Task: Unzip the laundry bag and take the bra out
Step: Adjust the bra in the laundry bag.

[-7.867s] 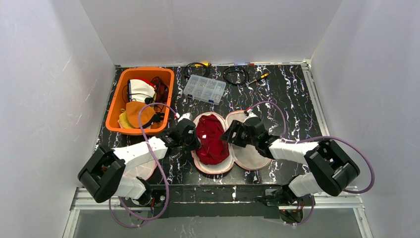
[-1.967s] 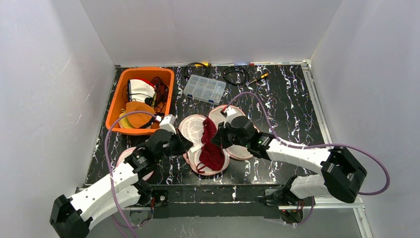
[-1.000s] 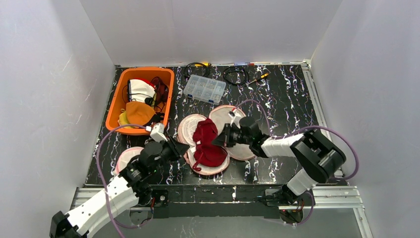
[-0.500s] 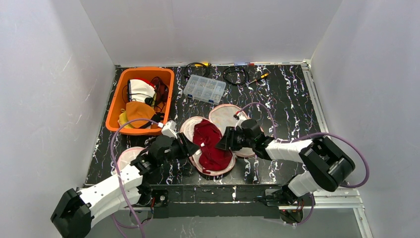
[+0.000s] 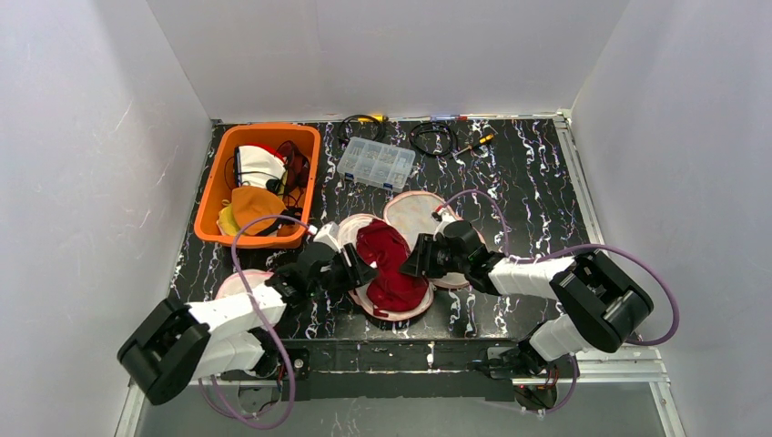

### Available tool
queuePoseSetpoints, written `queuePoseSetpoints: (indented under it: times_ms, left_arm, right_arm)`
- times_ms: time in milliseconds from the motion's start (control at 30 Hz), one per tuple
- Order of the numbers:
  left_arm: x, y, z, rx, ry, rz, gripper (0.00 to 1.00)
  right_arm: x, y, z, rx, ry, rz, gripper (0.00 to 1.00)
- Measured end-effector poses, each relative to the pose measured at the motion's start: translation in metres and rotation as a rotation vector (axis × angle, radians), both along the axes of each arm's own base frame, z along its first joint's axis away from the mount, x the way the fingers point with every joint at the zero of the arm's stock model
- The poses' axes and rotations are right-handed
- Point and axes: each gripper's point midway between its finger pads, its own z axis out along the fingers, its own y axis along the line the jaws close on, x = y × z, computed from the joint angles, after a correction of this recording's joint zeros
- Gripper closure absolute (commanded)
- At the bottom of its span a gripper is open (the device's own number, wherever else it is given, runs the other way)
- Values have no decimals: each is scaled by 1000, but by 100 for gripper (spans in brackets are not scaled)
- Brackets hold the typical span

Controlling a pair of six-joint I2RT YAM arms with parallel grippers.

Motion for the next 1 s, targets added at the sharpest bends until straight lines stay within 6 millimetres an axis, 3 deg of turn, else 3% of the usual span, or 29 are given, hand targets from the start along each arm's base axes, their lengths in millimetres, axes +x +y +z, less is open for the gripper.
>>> queuePoseSetpoints:
  times_ms: [200,333,533,767,1000]
  left_arm:
    - [9,-14,-15,10,54,-6,49]
    - [16,-23,-17,-17,62,-3,49]
    - [22,-32,-9,-77,48,5,50]
    - [28,-40,4,-137,22,7,50]
    - [28,-50,-18,-121,93,-15,49]
  right_arm:
    - [-2,-2,-3,1,10,-8,42]
    - [-3,-3,-6,-1,14,-12,46]
    - [-5,-5,-8,-2,20,-16,58]
    - [-8,-5,-9,12,19,-12,56]
    - [-12,-2,-10,22,24,6,56]
